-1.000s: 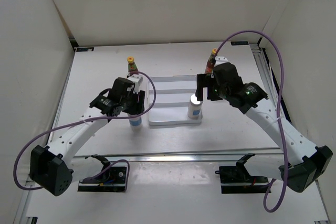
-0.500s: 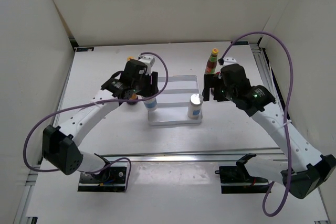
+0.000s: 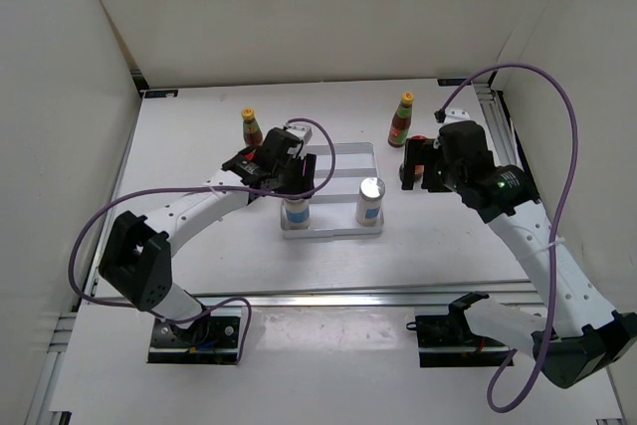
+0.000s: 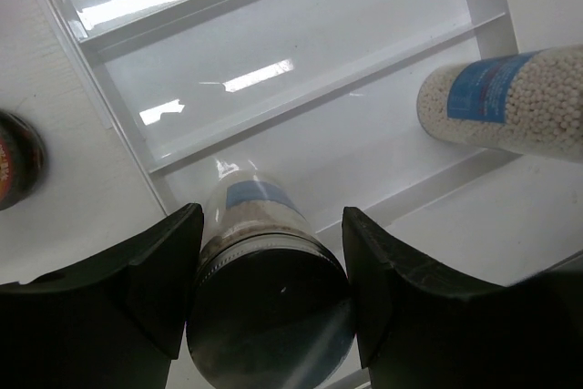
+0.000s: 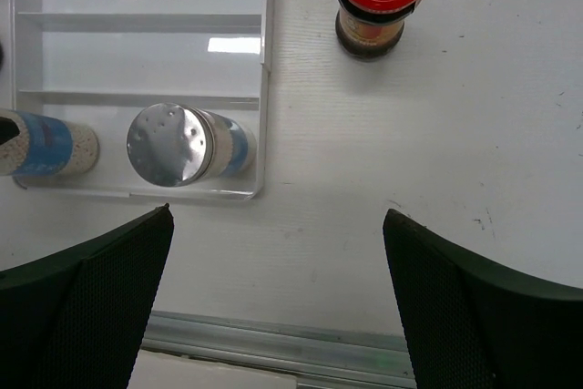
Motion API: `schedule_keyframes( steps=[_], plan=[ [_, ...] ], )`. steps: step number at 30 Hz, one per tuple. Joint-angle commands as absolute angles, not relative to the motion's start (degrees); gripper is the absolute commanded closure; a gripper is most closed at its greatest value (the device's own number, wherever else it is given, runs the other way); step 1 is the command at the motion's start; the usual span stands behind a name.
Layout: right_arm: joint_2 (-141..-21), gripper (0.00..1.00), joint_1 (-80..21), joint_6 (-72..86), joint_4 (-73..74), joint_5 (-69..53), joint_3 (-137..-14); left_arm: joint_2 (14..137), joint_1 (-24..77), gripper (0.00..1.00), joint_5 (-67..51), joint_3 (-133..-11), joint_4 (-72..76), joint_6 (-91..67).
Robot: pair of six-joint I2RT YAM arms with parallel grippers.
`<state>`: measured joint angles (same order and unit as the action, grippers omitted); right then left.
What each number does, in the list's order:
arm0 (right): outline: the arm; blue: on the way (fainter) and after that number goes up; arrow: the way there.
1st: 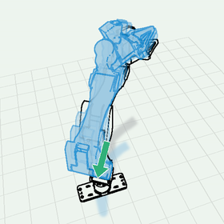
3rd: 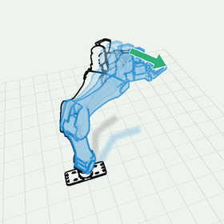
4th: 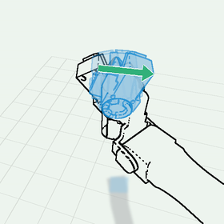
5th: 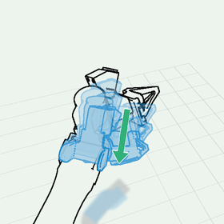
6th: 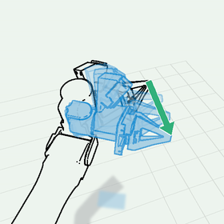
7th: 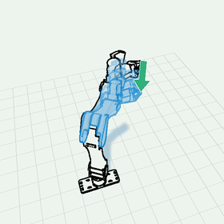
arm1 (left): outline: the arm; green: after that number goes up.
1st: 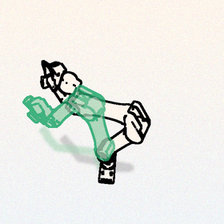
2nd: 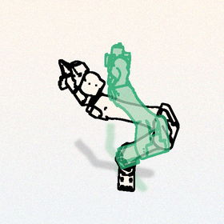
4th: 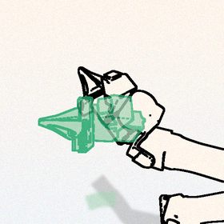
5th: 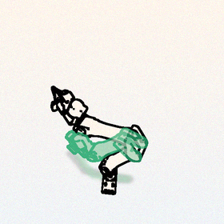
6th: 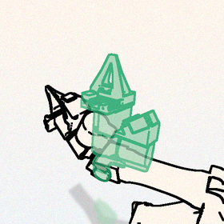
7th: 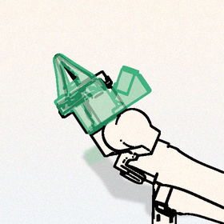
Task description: Organize the condiment bottles
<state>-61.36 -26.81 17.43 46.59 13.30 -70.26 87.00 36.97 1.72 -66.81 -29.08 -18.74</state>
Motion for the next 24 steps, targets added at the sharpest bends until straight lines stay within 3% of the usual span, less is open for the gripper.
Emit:
schedule_keyframes(
  steps=[1, 5, 9, 10, 18, 24],
  plan=[
    [-60.6, 0.01, -25.8, 16.2, 46.4, 11.7, -69.7, 86.4, 37.4, 0.89, 1.8, -67.0, -24.2, -19.8],
    [-60.6, 0.01, -25.8, 16.2, 46.4, 11.2, -69.7, 86.9, 37.4, 0.87, 2.4, -67.0, -24.2, -19.3],
    [-60.6, 0.01, -25.8, 16.2, 46.4, 11.2, -69.2, 86.9, 37.4, 0.3, 1.5, -66.5, -24.2, -17.9],
    [-60.6, 0.01, -25.8, 16.2, 46.4, 11.2, -69.2, 86.2, 37.4, 0.0, 2.0, -66.4, -24.2, -17.9],
    [-61.2, 0.01, -24.7, 17.7, 46.4, 12.3, -68.6, 75.3, 37.4, 0.0, 10.7, -67.1, -24.2, -12.8],
    [-66.3, 0.01, -17.0, 18.9, 47.7, 9.7, -71.0, 60.0, 36.3, 0.0, 20.7, -62.7, -24.2, -3.4]
  ],
)
